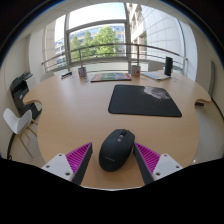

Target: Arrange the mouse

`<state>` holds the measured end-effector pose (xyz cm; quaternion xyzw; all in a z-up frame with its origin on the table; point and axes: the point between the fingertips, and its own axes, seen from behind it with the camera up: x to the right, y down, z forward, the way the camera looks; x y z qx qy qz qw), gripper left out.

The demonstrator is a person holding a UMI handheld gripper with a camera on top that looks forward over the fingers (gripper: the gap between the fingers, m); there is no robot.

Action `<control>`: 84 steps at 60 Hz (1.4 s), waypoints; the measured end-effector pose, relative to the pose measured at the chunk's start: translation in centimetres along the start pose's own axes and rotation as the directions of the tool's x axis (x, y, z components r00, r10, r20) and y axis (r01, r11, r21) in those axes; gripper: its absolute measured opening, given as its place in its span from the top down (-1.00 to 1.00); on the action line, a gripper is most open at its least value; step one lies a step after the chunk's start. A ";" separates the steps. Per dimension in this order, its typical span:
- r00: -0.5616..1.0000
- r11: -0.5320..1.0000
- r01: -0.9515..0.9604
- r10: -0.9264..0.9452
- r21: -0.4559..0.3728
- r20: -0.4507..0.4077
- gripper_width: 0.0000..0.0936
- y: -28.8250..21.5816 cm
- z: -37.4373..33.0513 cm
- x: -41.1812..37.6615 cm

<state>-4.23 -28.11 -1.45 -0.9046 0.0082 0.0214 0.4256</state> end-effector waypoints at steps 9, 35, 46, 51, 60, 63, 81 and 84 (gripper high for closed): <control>0.999 0.999 0.042 -0.042 -0.009 -0.027 -0.35 -1.4 2.0 -0.5; 0.996 0.996 0.081 -0.081 0.023 -0.028 0.18 -7.4 -0.9 -2.7; 0.999 0.968 0.035 -0.036 0.249 0.001 0.19 -22.3 -5.1 -1.8; 1.000 0.952 -0.010 0.016 0.304 -0.016 0.19 -27.3 -3.7 1.6; 0.993 0.963 -0.072 0.094 0.258 -0.075 0.19 -29.3 5.6 9.2; 0.989 0.974 -0.098 0.119 0.203 -0.093 0.19 -27.1 9.0 11.2; 0.989 0.992 -0.119 0.114 -0.045 -0.099 -0.10 -16.8 18.9 14.1; 0.990 0.995 -0.099 0.096 -0.024 -0.106 -0.22 -17.3 18.4 14.3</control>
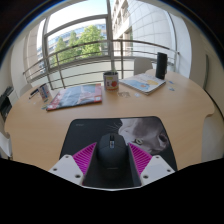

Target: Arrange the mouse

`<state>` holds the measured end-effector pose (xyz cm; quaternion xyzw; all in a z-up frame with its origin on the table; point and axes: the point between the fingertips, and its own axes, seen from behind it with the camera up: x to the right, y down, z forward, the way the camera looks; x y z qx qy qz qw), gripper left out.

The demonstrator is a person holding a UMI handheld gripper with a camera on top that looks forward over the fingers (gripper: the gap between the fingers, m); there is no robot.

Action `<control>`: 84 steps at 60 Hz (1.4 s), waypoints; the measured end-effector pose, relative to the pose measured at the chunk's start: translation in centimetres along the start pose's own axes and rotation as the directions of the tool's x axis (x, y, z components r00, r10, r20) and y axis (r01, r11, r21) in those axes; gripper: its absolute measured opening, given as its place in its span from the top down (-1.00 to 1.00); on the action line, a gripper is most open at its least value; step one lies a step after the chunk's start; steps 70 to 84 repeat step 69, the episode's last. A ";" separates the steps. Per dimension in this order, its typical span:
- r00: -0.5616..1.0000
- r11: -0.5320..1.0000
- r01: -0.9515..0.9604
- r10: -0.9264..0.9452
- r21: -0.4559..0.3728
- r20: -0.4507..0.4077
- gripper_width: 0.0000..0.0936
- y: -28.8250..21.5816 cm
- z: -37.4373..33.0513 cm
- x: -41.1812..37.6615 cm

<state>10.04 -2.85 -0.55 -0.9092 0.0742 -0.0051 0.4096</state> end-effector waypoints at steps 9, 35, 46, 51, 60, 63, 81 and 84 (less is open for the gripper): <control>0.999 0.998 0.039 -0.038 0.041 -0.015 -0.76 -1.4 -2.6 -0.4; 0.993 0.987 0.072 -0.058 0.141 -0.101 -0.80 0.2 -24.8 -2.9; 0.990 0.987 0.064 -0.044 0.148 -0.136 -0.81 3.3 -31.8 -3.1; 0.988 0.985 0.069 -0.046 0.156 -0.146 -0.81 3.9 -33.9 -3.4; 0.989 0.984 0.069 -0.047 0.163 -0.140 -0.80 4.5 -35.6 -4.4; 0.990 0.984 0.071 -0.049 0.162 -0.135 -0.81 4.6 -35.7 -4.6; 0.988 0.981 0.096 -0.073 0.166 -0.138 -0.81 4.5 -36.1 -5.0; 0.988 0.981 0.096 -0.073 0.166 -0.138 -0.81 4.5 -36.1 -5.0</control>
